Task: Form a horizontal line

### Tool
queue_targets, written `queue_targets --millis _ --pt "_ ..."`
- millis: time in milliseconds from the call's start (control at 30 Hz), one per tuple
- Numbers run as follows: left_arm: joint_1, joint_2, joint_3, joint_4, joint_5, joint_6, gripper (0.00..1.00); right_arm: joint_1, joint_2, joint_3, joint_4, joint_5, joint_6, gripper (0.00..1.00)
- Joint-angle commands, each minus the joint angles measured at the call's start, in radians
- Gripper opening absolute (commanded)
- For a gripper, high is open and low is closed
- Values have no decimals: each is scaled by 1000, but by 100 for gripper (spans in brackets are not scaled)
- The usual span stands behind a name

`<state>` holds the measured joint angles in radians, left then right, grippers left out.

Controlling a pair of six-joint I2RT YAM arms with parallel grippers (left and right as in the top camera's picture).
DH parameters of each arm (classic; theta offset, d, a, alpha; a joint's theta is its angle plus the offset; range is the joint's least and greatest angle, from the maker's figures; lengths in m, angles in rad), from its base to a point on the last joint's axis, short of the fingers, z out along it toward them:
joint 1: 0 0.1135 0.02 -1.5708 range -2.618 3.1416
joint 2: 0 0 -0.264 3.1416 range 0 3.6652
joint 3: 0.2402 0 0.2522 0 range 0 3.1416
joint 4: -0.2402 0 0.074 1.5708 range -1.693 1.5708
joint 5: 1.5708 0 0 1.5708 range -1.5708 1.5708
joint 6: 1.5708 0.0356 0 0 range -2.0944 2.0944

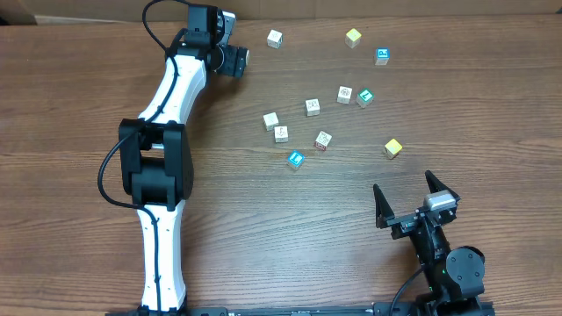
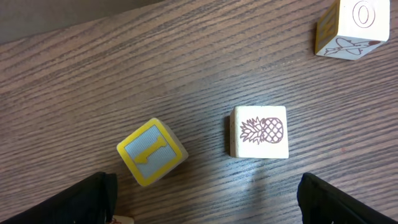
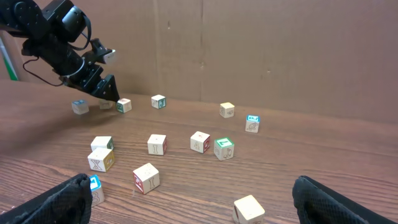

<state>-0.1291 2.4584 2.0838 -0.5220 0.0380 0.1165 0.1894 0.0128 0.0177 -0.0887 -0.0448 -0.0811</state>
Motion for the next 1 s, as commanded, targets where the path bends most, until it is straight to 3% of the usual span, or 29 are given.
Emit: queue_targets --millis 0,100,200,300,467,767,967 --pt "5 24 4 6 3 34 91 -1 -11 -10 7 2 6 100" --pt "6 26 4 17 1 34 88 -1 -11 -10 7 2 5 100" --pt "7 26 4 29 -71 8 77 -1 -11 -10 7 2 5 100" --pt "13 26 4 43 -132 -131 80 -1 -11 -10 7 2 5 100" --pt "19 26 4 66 -28 -261 78 -1 -11 -10 7 2 6 100" --pt "8 52 4 67 -101 -381 77 -1 -11 -10 7 2 5 100" --pt "11 76 4 86 -100 -391 74 -1 -11 -10 7 2 5 100"
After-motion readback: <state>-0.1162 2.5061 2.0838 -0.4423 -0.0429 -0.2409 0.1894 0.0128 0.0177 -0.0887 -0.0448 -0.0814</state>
